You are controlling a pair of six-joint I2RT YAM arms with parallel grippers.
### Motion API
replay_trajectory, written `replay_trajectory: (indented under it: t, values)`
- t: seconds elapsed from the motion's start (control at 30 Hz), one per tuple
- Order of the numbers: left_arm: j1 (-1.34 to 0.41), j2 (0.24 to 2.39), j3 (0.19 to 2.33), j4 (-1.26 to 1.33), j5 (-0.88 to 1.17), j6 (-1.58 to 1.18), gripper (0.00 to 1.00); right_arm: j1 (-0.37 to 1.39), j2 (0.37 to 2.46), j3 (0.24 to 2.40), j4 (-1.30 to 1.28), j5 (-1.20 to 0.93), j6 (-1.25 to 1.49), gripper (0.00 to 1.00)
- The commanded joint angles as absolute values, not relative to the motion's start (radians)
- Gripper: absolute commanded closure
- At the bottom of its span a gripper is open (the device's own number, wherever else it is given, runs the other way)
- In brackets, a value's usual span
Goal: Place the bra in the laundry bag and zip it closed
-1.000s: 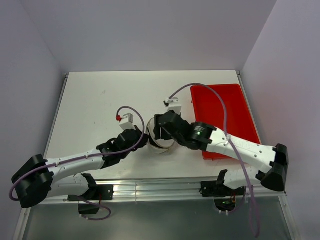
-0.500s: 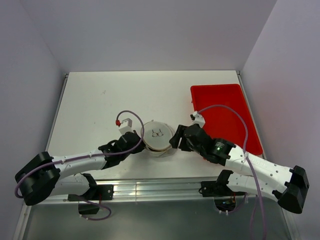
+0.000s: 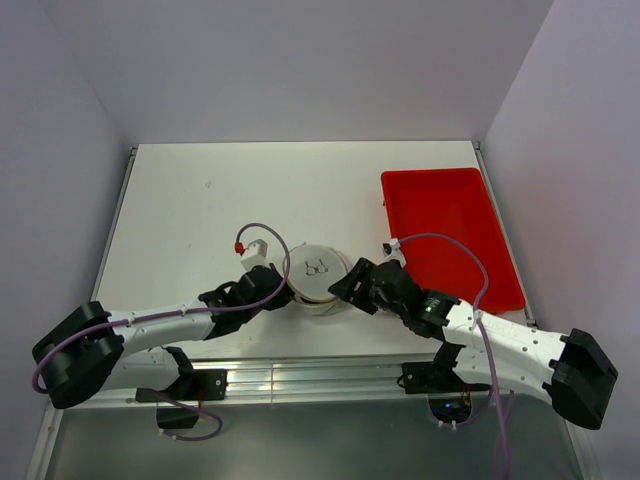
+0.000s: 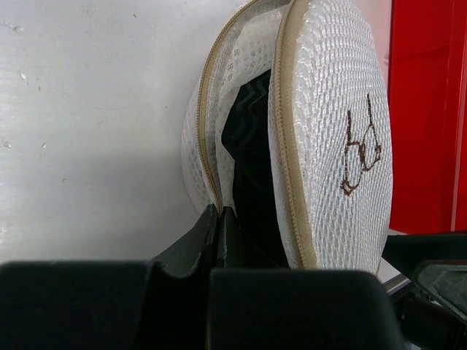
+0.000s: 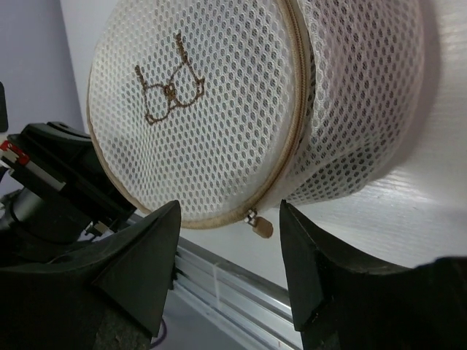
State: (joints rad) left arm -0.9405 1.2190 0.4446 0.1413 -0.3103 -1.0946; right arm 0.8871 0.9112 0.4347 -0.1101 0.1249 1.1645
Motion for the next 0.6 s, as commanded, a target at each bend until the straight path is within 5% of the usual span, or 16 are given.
replay_trajectory:
  t: [0.0, 0.57]
  values:
    - [-0.948, 1.224, 0.448, 0.179, -0.296, -1.108, 1.00, 0.870, 0.934, 0.408, 0.032, 0.109, 1.236, 0.37]
    - [-0.948, 1.230, 0.457, 0.173, -0.290, -1.095, 1.00, 0.805, 1.003, 0.354, 0.130, 0.095, 1.252, 0.40]
